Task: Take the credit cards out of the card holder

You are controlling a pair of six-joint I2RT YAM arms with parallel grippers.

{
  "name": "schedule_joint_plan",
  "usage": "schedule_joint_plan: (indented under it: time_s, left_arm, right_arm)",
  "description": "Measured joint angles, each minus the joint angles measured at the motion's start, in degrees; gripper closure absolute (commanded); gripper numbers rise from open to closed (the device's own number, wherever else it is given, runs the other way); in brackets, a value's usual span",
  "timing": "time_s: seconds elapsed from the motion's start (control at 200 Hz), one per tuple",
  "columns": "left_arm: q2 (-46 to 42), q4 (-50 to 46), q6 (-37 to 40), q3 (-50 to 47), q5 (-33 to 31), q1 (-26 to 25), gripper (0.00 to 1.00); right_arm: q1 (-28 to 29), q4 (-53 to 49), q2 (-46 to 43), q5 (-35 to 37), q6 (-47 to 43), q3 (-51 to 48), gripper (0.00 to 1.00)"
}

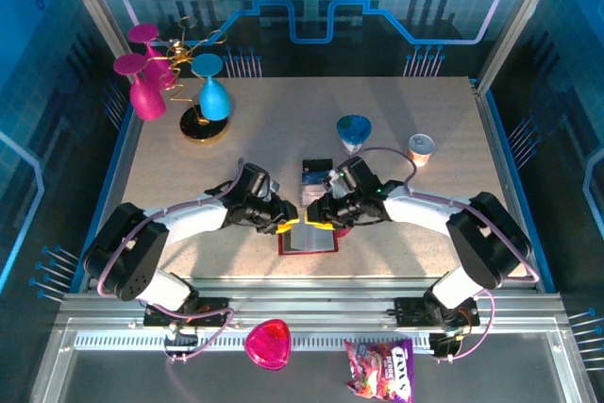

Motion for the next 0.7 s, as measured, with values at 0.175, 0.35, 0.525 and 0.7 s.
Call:
schedule_joint_plan:
  time_s: [0.175,0.35,0.525,0.7]
  left_arm:
    - [2.1,-0.1,0.0,2.3,0.3,-1.9,0.68]
    - [5.8,0.1,-0.1,4.5,0.5,-3.8,0.64]
    - [9.2,0.5,-0.7,6.9,1.1,-5.3,0.55]
    - [11.9,1.4,-1.2,8.8,1.5,-6.4,0.48]
  right_arm:
    - [-2.0,-2.8,-2.9,0.7,-1.2,-0.1,0.59]
    - [-2.8,-4.2,-5.8,1.0,-1.6,-2.1,0.59]
    - [-3.6,-5.8,-8.0,1.9,-1.9,-3.6,0.59]
    - [-4.6,-7.3,-10.8,2.3,-1.9,-4.8,0.58]
